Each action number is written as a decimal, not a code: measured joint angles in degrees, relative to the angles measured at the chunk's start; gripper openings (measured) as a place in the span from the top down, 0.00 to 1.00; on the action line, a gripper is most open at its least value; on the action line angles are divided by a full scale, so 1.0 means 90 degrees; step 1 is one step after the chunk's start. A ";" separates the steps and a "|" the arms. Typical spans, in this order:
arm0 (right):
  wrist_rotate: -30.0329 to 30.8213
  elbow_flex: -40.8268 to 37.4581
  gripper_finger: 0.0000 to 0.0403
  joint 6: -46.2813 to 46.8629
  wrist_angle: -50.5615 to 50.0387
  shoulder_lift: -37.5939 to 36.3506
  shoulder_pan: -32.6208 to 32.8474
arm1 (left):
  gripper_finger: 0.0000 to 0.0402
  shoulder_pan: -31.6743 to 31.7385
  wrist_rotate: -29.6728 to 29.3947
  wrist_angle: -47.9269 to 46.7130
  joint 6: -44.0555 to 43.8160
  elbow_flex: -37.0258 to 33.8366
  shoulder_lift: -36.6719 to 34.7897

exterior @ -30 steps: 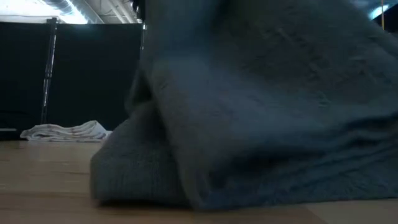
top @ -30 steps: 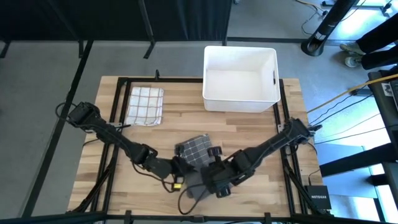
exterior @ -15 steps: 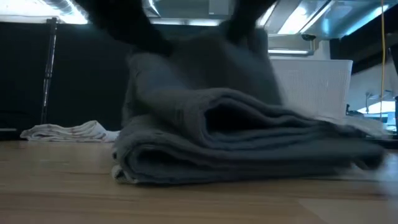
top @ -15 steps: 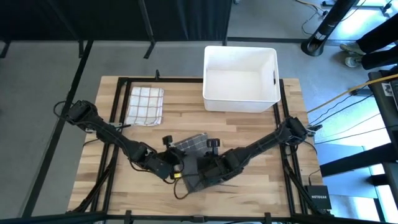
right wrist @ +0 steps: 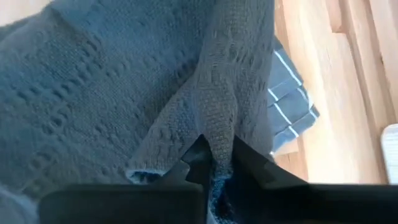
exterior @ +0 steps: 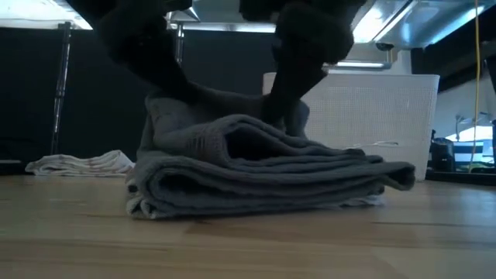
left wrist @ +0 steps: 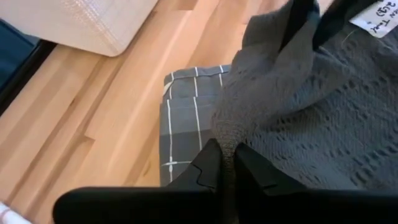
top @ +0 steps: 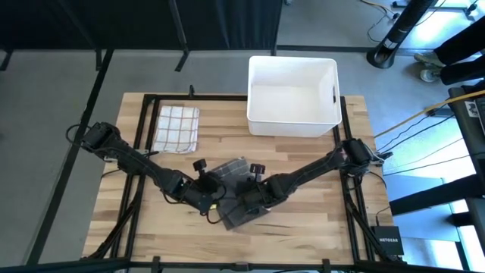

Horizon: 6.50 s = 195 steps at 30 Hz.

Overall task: Fold towel
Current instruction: Adjust the stacked towels, then stack the white towel on top of the gray towel

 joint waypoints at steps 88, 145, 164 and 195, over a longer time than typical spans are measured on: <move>-0.0085 -0.1334 0.65 0.0184 0.3901 0.0235 0.0099 | 0.63 -0.0485 0.0961 -0.0456 -0.0113 -0.0569 -0.1084; 0.1950 -0.2301 0.65 0.1844 0.3142 -0.0464 0.1884 | 0.42 0.2515 0.1940 -0.3426 0.0381 -0.1403 -0.1273; 0.1856 -0.2585 0.65 0.1344 0.3702 -0.0464 0.1883 | 0.42 0.4426 0.3075 -0.2320 0.2266 -0.1664 -0.0989; 0.1514 -0.2583 0.65 0.1335 0.3542 -0.0868 0.1973 | 0.98 0.4353 0.2243 -0.1571 0.2351 -0.1567 -0.0046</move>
